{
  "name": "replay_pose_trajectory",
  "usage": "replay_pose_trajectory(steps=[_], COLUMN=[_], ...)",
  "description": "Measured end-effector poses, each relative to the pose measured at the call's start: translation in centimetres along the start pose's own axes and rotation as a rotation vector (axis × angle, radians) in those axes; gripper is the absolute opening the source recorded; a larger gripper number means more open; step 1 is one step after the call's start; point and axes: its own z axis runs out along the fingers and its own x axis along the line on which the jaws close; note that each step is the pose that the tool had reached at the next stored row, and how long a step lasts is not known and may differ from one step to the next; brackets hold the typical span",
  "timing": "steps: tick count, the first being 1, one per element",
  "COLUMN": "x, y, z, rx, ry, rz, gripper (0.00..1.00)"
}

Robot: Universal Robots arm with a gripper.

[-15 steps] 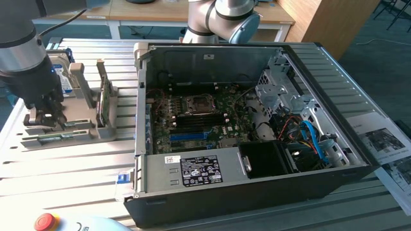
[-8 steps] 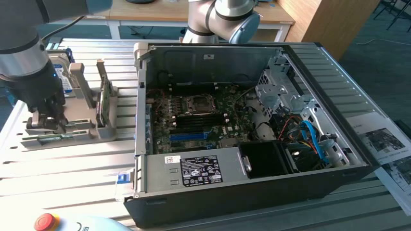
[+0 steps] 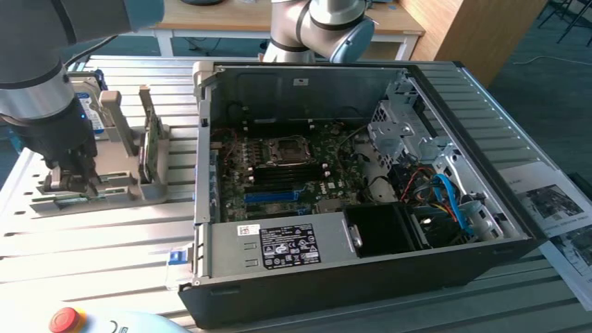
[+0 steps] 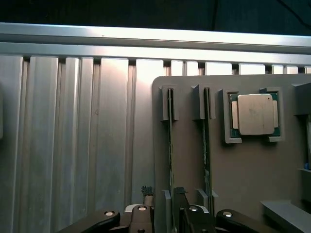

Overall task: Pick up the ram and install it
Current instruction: 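Pick up the ram and move it above insertion slot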

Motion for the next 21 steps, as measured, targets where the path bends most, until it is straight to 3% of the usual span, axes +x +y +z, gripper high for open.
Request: replay_pose_trajectory(steps=[21], x=[-0.68], y=[-0.02], z=[0.38], rx=[0.0002], ry=[-0.0001], rz=[0.000], gripper=[0.30])
